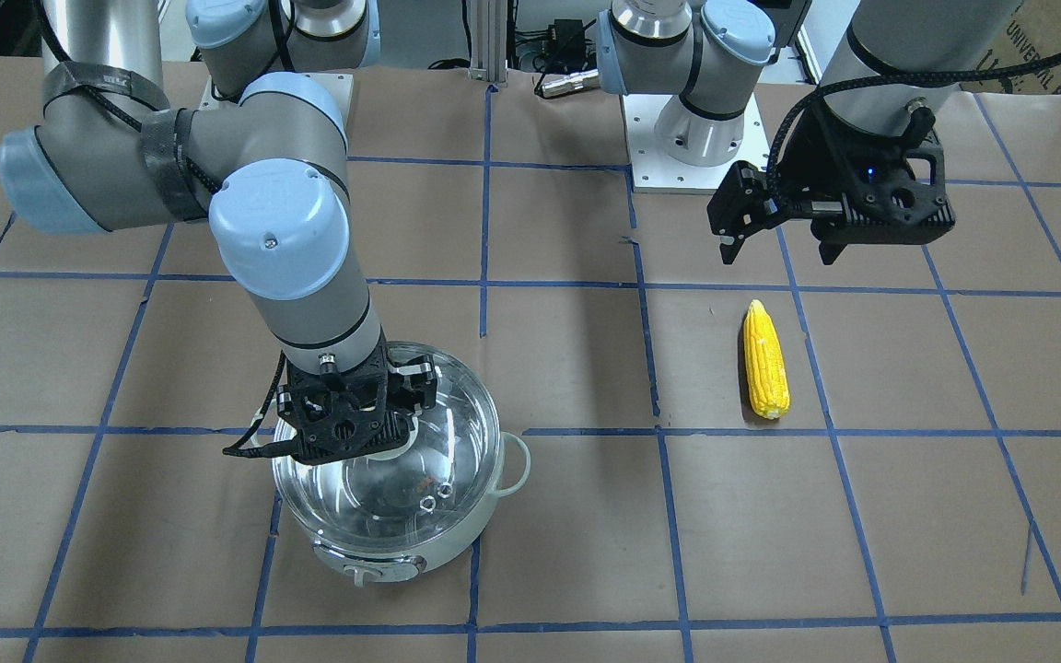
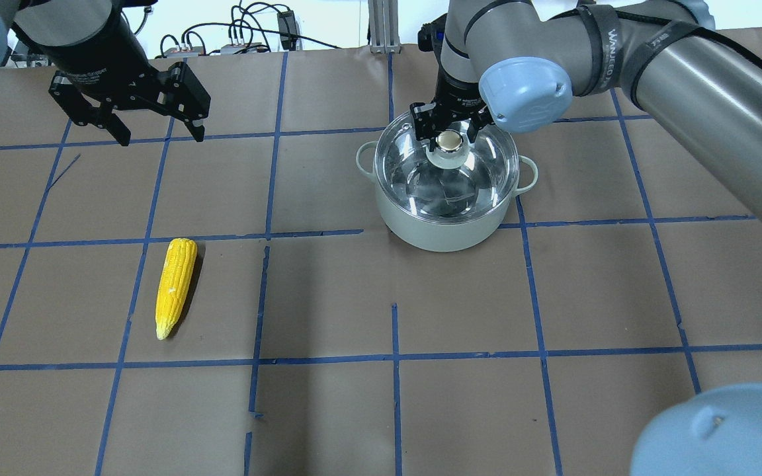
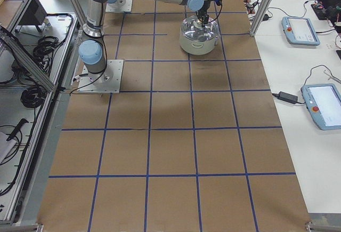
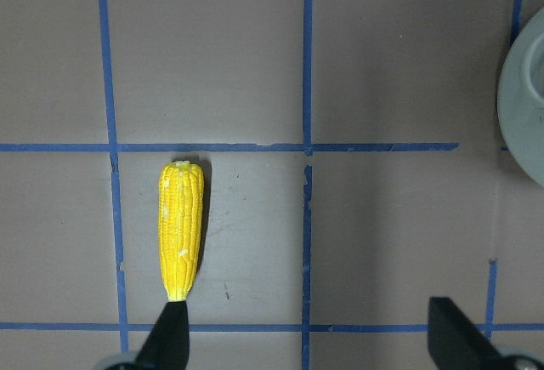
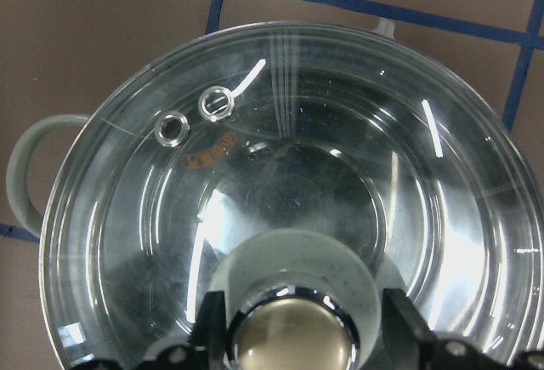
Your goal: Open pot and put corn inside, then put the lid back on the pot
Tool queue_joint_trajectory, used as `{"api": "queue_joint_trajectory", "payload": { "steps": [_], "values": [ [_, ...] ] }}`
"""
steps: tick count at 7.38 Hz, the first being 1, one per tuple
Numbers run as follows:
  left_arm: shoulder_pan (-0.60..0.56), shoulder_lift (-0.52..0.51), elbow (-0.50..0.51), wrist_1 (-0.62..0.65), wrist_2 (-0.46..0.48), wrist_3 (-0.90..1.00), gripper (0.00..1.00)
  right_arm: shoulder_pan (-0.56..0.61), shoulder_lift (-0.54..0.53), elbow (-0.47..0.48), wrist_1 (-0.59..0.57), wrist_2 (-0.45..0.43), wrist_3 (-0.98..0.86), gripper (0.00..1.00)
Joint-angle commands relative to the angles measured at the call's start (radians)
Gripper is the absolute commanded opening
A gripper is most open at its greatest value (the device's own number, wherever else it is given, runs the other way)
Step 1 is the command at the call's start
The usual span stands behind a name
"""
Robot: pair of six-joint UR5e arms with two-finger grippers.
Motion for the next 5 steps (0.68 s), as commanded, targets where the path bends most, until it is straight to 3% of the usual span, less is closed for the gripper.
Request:
{"api": "queue_joint_trajectory", "payload": {
  "steps": [1, 5],
  "values": [
    [0.0, 0.002, -0.001, 0.0, 0.001, 0.001, 1.0, 0.002, -0.002, -0.001, 0.011, -0.003, 0.01, 0.51],
    [0.0, 0.006, 0.001, 0.0, -0.001, 0.001, 1.0, 0.003, -0.072, -0.041, 0.112, -0.034, -0.001, 0.47]
  ]
}}
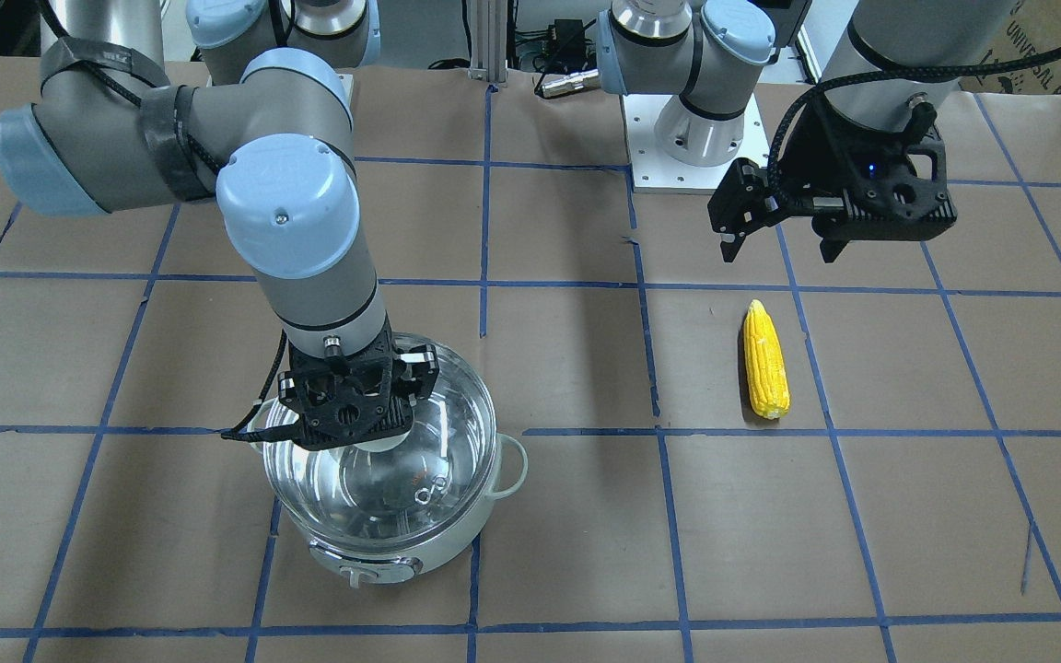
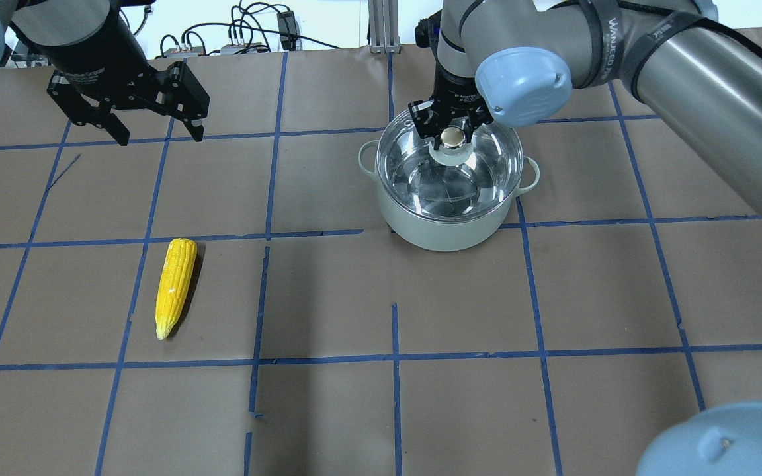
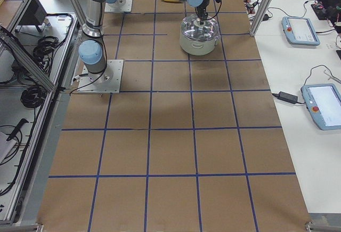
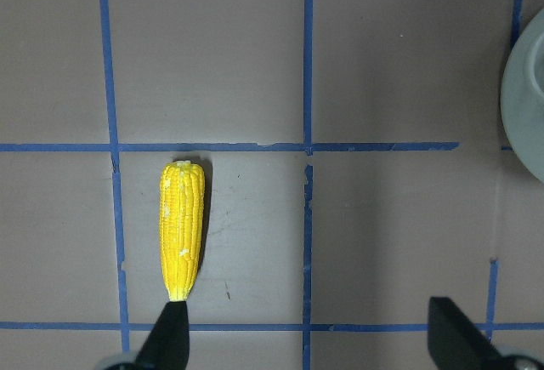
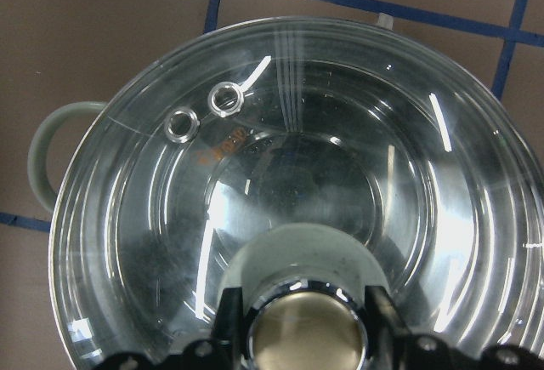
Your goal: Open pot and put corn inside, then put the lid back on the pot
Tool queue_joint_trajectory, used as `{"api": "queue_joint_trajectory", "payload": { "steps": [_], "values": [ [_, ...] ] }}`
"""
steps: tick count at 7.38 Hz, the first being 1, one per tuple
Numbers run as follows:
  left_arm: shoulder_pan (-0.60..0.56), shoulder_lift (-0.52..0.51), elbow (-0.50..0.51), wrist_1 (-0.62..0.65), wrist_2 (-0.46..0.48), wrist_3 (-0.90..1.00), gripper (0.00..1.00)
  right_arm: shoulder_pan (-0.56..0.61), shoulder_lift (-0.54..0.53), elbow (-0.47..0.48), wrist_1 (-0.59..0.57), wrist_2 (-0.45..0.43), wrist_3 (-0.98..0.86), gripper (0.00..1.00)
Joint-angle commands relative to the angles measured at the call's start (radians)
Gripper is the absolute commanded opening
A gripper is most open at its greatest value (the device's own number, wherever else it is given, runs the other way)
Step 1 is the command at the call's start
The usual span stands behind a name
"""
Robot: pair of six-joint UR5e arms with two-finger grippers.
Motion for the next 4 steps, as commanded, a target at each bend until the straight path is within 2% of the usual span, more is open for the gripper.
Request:
{"api": "queue_joint_trajectory", "payload": {
  "steps": [1, 3, 4],
  "values": [
    [0.0, 0.002, 0.001, 0.0, 0.001, 0.0, 1.0, -0.016, -0.109, 0.003, 0.083, -0.005, -0.013, 0.45],
    [0.0, 0.004, -0.002, -0.005, 0.002, 0.0, 1.0, -0.076, -0.229, 0.067, 0.141, -0.005, -0.085, 0.44],
    [-0.002, 0.013, -0.004, -0.026, 0.003, 0.0, 1.0, -0.118, -0.305, 0.162, 0.14, -0.005, -0.123, 0.44]
  ]
}}
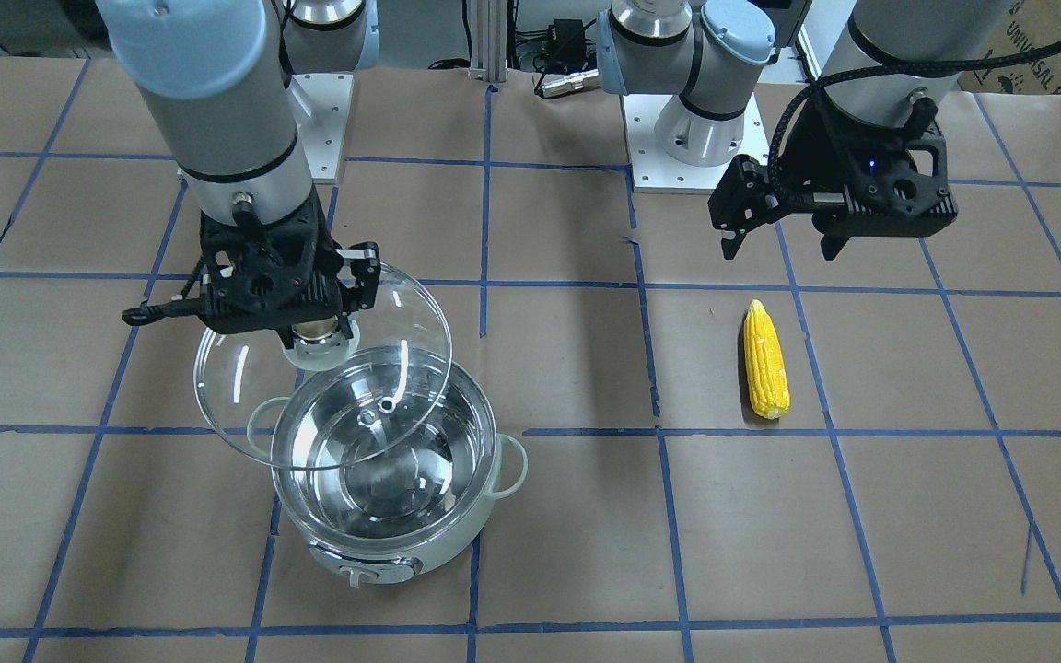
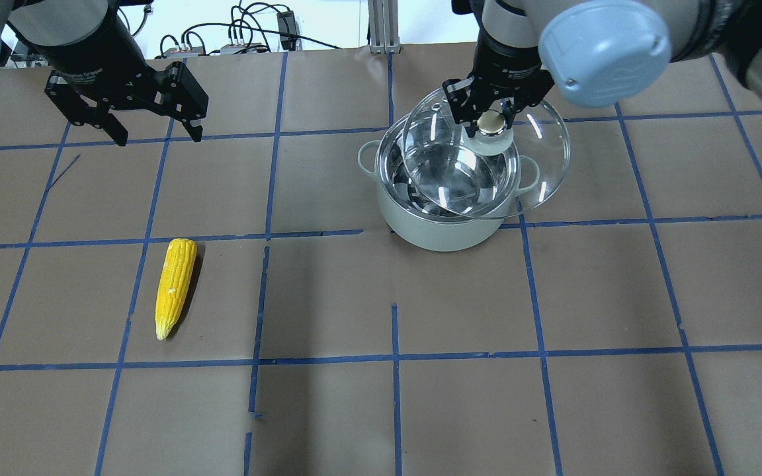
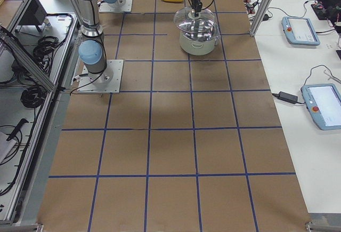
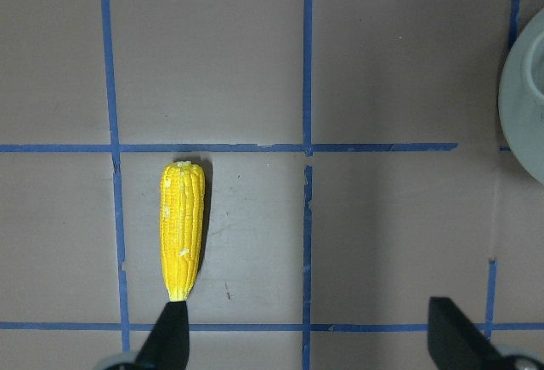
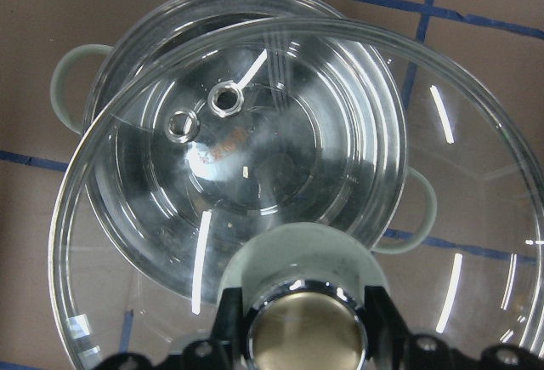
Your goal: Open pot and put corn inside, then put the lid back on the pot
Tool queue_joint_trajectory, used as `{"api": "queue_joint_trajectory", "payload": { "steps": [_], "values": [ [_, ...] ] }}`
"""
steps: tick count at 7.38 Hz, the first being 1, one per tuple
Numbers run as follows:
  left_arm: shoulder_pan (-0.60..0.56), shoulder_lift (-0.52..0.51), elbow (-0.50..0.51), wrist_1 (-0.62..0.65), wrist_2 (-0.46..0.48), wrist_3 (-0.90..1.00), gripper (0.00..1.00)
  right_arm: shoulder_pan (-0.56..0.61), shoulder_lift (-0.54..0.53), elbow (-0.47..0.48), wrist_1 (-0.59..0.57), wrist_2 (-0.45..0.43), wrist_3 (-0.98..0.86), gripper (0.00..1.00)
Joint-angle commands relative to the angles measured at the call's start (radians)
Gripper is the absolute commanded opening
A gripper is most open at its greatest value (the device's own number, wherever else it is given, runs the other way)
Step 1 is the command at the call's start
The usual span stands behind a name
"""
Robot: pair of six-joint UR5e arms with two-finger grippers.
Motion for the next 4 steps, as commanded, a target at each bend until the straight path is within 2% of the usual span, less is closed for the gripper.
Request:
{"api": "queue_joint_trajectory", "payload": {
  "steps": [1, 2, 4],
  "values": [
    [0.002, 0.001, -0.009, -0.018, 0.001, 0.0, 1.0, -0.082, -0.163, 0.193, -0.002, 0.004, -0.055, 0.44],
    [0.002, 0.001, -0.023, -0.008, 0.008, 0.0, 1.0, -0.106, -0.21, 0.238, -0.012, 0.003, -0.055, 0.44],
    [0.011, 0.004, -0.025, -0.008, 0.002, 0.0, 1.0, -0.11, -0.21, 0.24, -0.016, 0.011, -0.047, 0.44]
  ]
}}
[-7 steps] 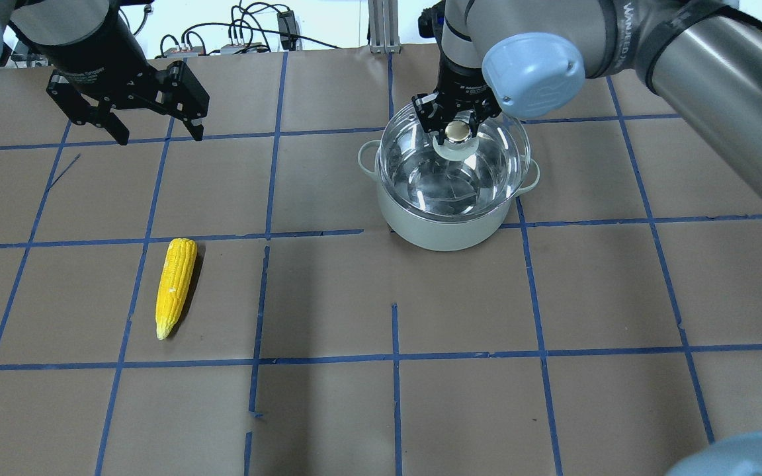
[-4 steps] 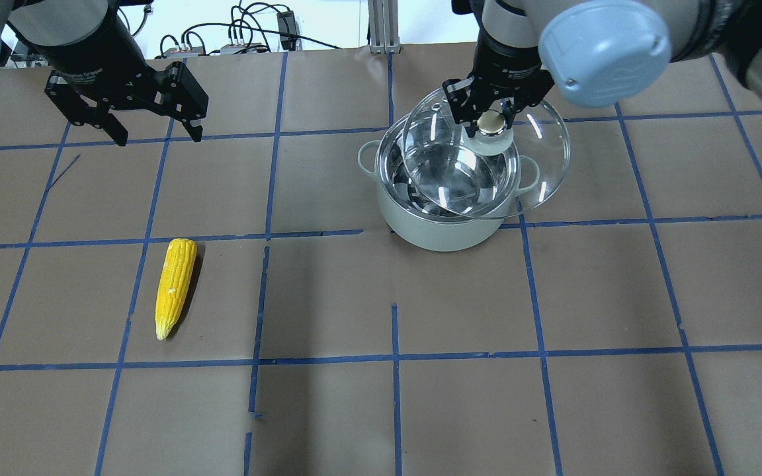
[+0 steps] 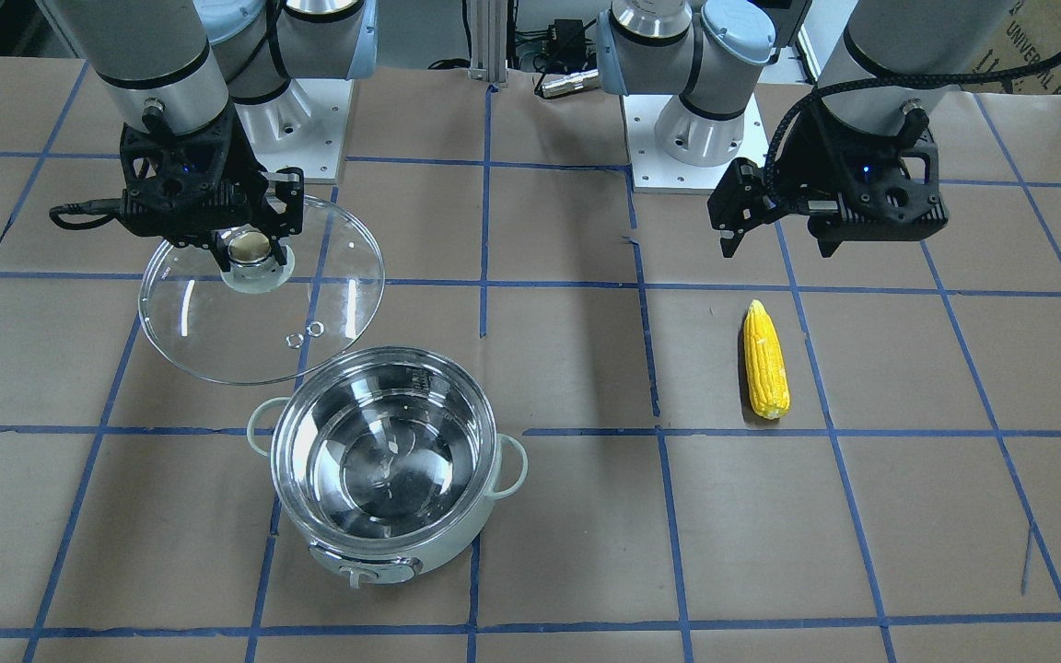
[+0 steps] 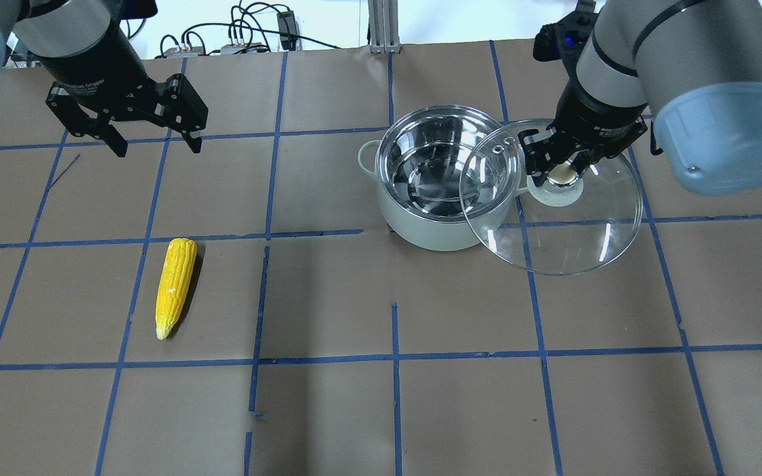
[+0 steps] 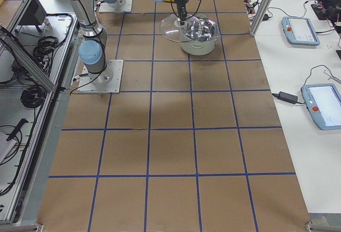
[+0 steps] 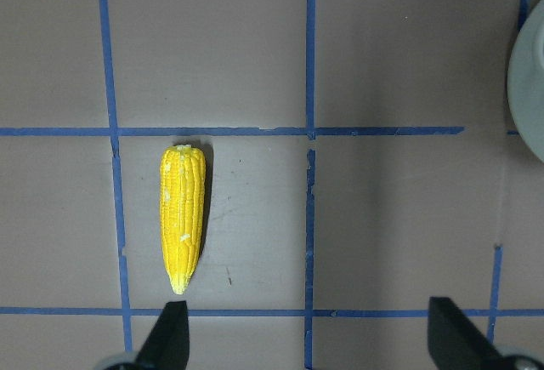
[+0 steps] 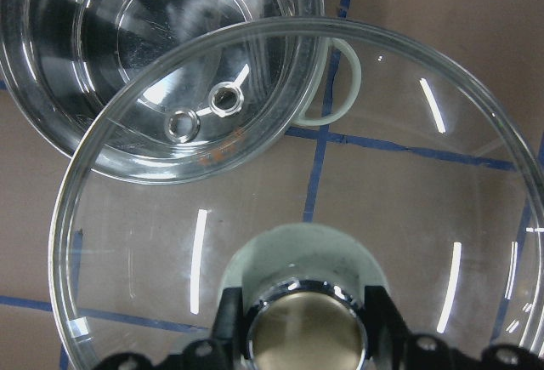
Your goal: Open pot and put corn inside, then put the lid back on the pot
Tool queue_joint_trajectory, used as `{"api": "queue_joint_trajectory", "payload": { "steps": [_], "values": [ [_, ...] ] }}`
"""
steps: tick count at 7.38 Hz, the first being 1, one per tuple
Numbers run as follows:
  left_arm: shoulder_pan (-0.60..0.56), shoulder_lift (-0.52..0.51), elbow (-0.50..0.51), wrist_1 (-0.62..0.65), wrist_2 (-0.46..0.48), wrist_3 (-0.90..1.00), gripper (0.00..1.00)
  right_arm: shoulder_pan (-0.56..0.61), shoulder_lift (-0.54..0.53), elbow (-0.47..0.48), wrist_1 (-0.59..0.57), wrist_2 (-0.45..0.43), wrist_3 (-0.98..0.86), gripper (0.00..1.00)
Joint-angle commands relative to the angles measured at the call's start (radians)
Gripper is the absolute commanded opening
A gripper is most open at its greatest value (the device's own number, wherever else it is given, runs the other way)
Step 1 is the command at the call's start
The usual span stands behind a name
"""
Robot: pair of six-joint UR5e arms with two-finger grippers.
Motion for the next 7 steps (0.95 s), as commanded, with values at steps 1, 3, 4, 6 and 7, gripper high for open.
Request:
{"api": "queue_joint_trajectory", "payload": {
  "steps": [1, 3, 4, 6, 7],
  "values": [
    [0.007, 0.0, -0.003, 0.002, -0.006, -0.002, 1.0, -0.006, 0.011, 0.008, -0.005, 0.01, 0.008, 0.44],
    [0.011, -0.02, -0.006, 0.004, -0.003, -0.005, 1.0, -0.006, 0.016, -0.001, -0.005, 0.009, 0.006, 0.44],
    [0.014, -0.022, -0.006, 0.004, -0.003, 0.0, 1.0, -0.006, 0.014, -0.001, -0.005, 0.009, 0.011, 0.44],
    [0.05, -0.031, -0.065, 0.01, -0.002, 0.015, 1.0, -0.005, 0.009, 0.005, -0.004, 0.009, 0.013, 0.44],
    [0.12, -0.048, -0.135, 0.088, -0.005, 0.085, 1.0, -0.005, 0.011, 0.0, -0.004, 0.003, 0.014, 0.44]
  ]
}}
